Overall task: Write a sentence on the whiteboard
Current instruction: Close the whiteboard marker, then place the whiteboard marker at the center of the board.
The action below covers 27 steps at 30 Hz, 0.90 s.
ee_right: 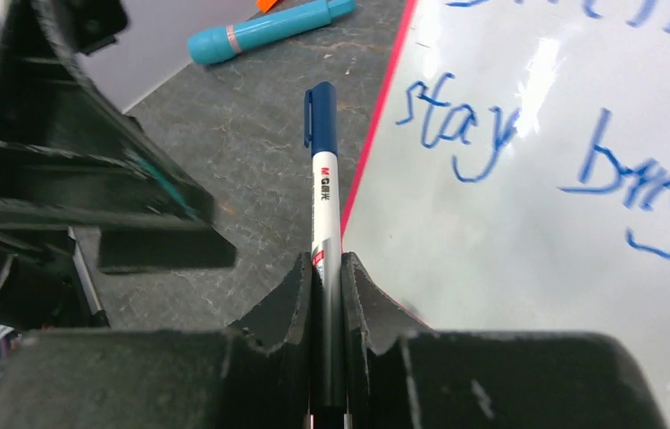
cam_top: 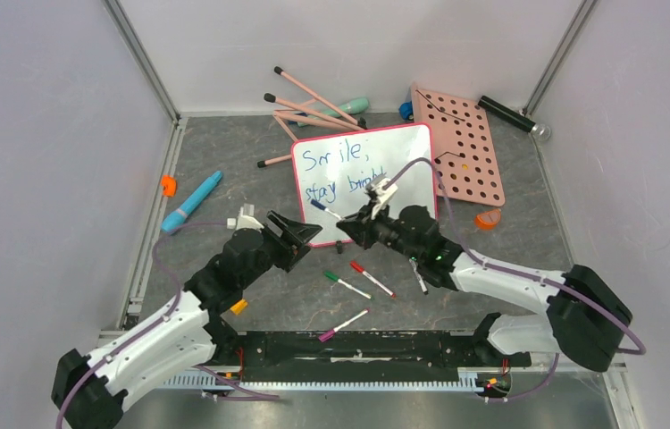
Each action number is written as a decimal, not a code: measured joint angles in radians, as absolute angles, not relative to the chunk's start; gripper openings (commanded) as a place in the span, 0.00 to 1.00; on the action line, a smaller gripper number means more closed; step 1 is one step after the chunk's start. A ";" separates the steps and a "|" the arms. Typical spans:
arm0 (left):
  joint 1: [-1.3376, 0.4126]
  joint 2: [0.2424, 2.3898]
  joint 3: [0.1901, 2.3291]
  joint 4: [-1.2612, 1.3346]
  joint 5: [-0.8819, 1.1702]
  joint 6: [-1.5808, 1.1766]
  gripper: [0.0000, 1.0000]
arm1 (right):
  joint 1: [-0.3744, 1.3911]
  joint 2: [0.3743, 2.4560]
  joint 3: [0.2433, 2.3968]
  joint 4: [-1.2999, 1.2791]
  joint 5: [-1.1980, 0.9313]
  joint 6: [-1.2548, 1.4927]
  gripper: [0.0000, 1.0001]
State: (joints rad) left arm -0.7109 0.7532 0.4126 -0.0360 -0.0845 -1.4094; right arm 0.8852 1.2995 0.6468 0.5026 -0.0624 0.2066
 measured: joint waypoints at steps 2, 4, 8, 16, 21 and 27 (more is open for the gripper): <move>-0.711 0.699 0.440 -0.111 -0.113 -1.356 0.95 | 0.835 1.250 0.606 0.512 -0.110 0.250 0.00; -0.711 0.657 0.474 -0.176 -0.143 -1.287 0.99 | 0.794 1.208 0.570 0.496 -0.159 0.276 0.00; -0.711 0.619 0.523 -0.241 -0.158 -1.093 1.00 | 0.780 1.161 0.529 0.389 -0.238 0.276 0.00; -0.711 0.618 0.542 -0.346 -0.201 -0.787 1.00 | 0.740 1.040 0.392 0.203 -0.233 0.234 0.00; -0.714 0.623 0.542 -0.362 -0.239 -0.651 1.00 | 0.725 1.053 0.383 0.160 -0.174 0.215 0.07; -0.714 0.669 0.541 -0.358 -0.295 -0.574 1.00 | 0.723 1.114 0.383 0.152 -0.155 0.205 0.28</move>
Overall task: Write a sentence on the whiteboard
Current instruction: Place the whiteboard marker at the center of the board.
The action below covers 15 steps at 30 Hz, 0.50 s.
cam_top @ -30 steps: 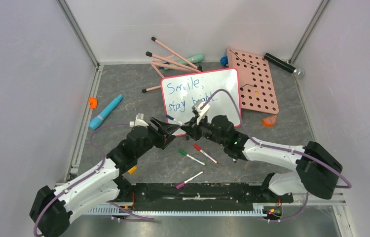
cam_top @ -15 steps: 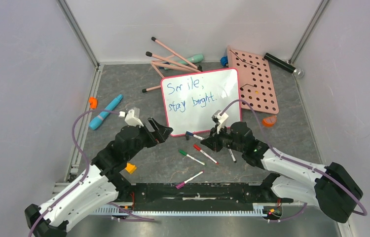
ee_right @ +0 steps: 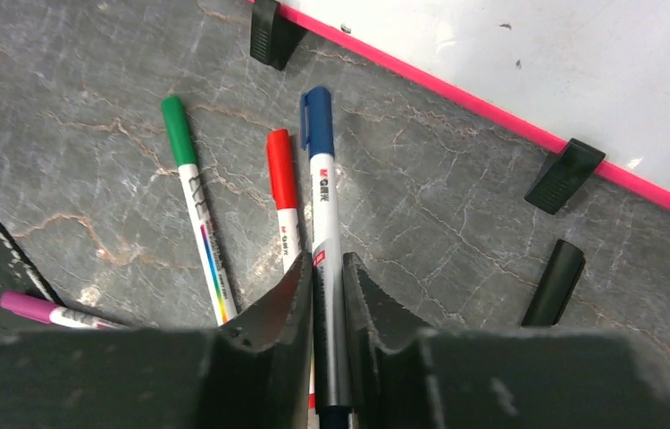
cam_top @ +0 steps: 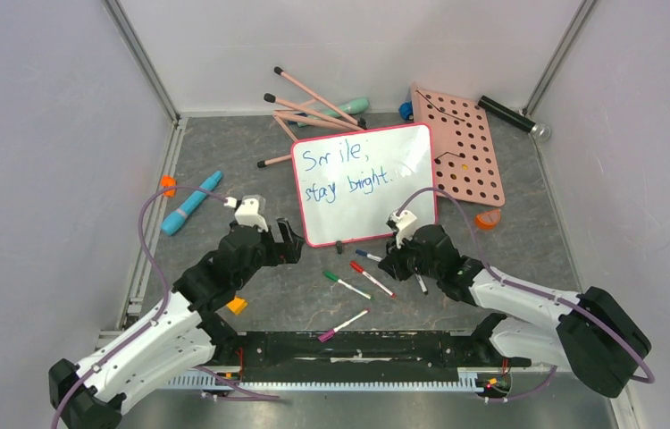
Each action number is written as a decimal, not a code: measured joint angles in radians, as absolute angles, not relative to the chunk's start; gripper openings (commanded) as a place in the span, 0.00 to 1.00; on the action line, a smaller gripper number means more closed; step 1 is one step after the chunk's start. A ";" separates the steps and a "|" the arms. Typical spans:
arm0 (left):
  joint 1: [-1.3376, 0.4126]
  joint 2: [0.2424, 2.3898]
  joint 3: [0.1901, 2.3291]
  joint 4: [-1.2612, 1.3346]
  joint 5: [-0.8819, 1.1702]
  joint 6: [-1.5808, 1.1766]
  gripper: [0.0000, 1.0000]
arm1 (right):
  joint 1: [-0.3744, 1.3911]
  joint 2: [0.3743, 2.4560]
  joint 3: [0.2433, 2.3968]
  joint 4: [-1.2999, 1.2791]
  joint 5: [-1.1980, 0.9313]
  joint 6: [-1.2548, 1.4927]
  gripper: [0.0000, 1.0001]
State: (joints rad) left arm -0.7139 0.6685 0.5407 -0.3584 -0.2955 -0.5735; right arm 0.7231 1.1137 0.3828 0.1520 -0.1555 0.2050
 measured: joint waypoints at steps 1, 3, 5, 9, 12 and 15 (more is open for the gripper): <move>-0.714 0.675 0.540 -0.356 -0.299 -0.568 1.00 | 0.723 1.118 0.383 0.150 -0.155 0.205 0.38; -0.714 0.684 0.535 -0.342 -0.312 -0.555 1.00 | 0.723 1.125 0.383 0.149 -0.155 0.202 0.62; -0.714 0.691 0.532 -0.329 -0.324 -0.546 1.00 | 0.723 1.129 0.383 0.149 -0.147 0.206 0.71; -0.714 0.710 0.528 -0.289 -0.373 -0.516 1.00 | 0.723 1.118 0.382 0.147 -0.098 0.202 0.75; -0.714 0.713 0.513 -0.256 -0.420 -0.479 1.00 | 0.717 1.055 0.381 0.131 -0.044 0.200 0.74; -0.714 0.700 0.474 -0.214 -0.465 -0.440 1.00 | 0.708 0.948 0.381 0.097 0.053 0.193 0.74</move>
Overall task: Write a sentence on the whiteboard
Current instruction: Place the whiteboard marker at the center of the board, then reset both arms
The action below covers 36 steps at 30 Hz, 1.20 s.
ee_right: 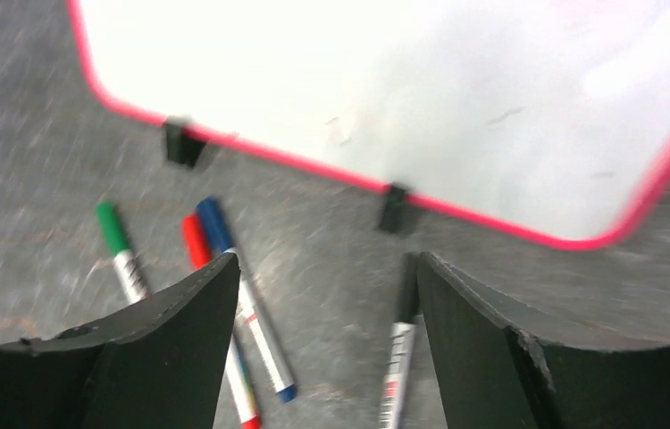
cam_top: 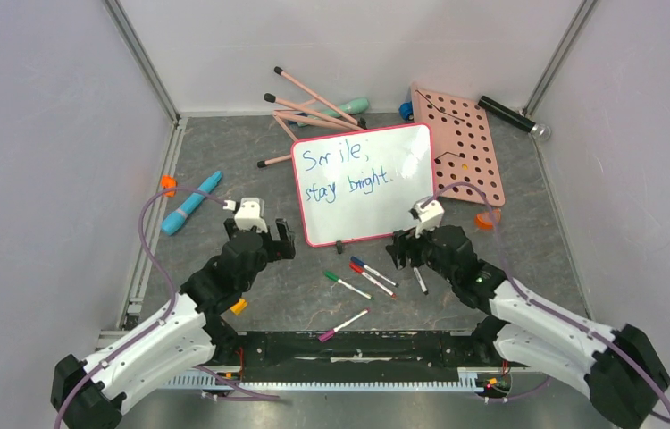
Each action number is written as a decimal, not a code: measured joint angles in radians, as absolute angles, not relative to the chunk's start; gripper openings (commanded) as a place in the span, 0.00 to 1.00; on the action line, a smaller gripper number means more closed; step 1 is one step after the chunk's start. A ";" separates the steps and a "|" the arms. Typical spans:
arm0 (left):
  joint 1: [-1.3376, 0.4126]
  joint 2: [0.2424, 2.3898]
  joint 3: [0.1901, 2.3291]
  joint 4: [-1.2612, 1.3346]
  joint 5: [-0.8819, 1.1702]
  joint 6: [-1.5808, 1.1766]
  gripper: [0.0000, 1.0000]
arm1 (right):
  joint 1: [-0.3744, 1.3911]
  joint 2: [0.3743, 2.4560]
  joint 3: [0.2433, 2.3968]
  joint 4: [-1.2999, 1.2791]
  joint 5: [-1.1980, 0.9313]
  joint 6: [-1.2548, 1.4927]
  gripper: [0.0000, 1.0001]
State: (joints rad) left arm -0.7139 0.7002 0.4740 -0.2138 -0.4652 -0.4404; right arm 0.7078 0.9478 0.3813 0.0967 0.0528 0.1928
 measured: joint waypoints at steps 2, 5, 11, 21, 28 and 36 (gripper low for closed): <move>-0.714 0.673 0.424 -0.173 -0.491 -0.396 1.00 | 0.696 0.868 0.381 0.075 0.146 0.185 0.73; -0.713 0.622 0.348 -0.109 -0.543 -0.316 1.00 | 0.661 0.750 0.380 0.047 0.316 0.171 0.73; -0.651 0.619 0.271 0.070 -0.667 -0.165 1.00 | 0.523 0.616 0.292 0.097 0.621 0.150 0.71; -0.401 0.834 0.123 0.491 -0.652 -0.039 1.00 | 0.164 0.627 0.010 0.469 0.527 -0.017 0.73; -0.333 1.176 0.089 0.833 -0.579 0.053 1.00 | 0.152 0.968 0.010 1.063 0.402 -0.134 0.73; -0.163 1.506 0.088 1.269 -0.390 0.048 1.00 | 0.087 1.250 0.010 1.384 0.333 -0.138 0.76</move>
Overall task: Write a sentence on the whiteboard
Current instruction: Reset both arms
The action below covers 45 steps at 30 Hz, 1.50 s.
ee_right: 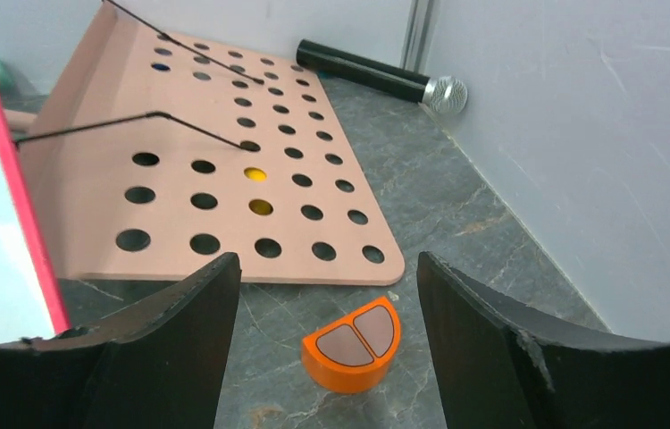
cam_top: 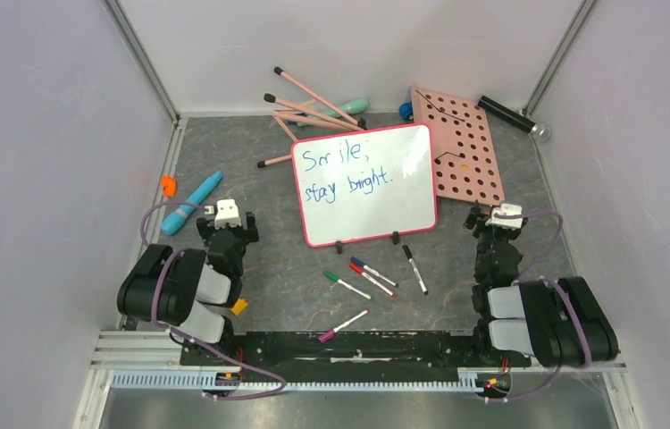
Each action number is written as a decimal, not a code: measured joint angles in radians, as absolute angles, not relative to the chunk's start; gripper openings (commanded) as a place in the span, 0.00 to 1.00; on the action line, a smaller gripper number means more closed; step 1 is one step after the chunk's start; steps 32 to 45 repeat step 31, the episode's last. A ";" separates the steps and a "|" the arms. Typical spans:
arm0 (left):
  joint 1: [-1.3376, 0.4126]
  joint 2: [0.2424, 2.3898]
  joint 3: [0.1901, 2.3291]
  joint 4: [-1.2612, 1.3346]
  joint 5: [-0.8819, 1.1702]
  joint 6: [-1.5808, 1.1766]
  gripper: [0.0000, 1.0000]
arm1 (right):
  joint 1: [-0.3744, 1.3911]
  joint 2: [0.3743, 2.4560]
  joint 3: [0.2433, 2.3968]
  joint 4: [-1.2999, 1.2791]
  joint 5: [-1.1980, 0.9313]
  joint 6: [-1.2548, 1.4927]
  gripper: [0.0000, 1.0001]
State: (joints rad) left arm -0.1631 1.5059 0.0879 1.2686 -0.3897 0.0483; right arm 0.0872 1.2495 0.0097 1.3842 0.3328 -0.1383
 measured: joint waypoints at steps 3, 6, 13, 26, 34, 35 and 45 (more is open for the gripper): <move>-0.138 1.496 0.112 1.196 -0.331 0.042 1.00 | 0.080 1.355 0.009 1.446 0.333 -0.131 0.97; -0.109 1.490 0.213 1.111 -0.250 0.041 1.00 | 0.081 1.374 0.009 1.417 0.333 -0.129 0.98; -0.085 1.489 0.271 1.045 -0.202 0.040 1.00 | 0.083 1.374 0.009 1.416 0.332 -0.133 0.98; -0.085 1.489 0.271 1.022 -0.197 0.039 1.00 | 0.083 1.374 0.009 1.416 0.333 -0.132 0.98; -0.085 1.489 0.271 1.021 -0.197 0.039 1.00 | 0.083 1.374 0.009 1.416 0.332 -0.133 0.98; -0.085 1.489 0.271 1.021 -0.197 0.039 1.00 | 0.083 1.374 0.009 1.416 0.332 -0.133 0.98; -0.085 1.489 0.271 1.021 -0.197 0.039 1.00 | 0.083 1.374 0.009 1.416 0.332 -0.133 0.98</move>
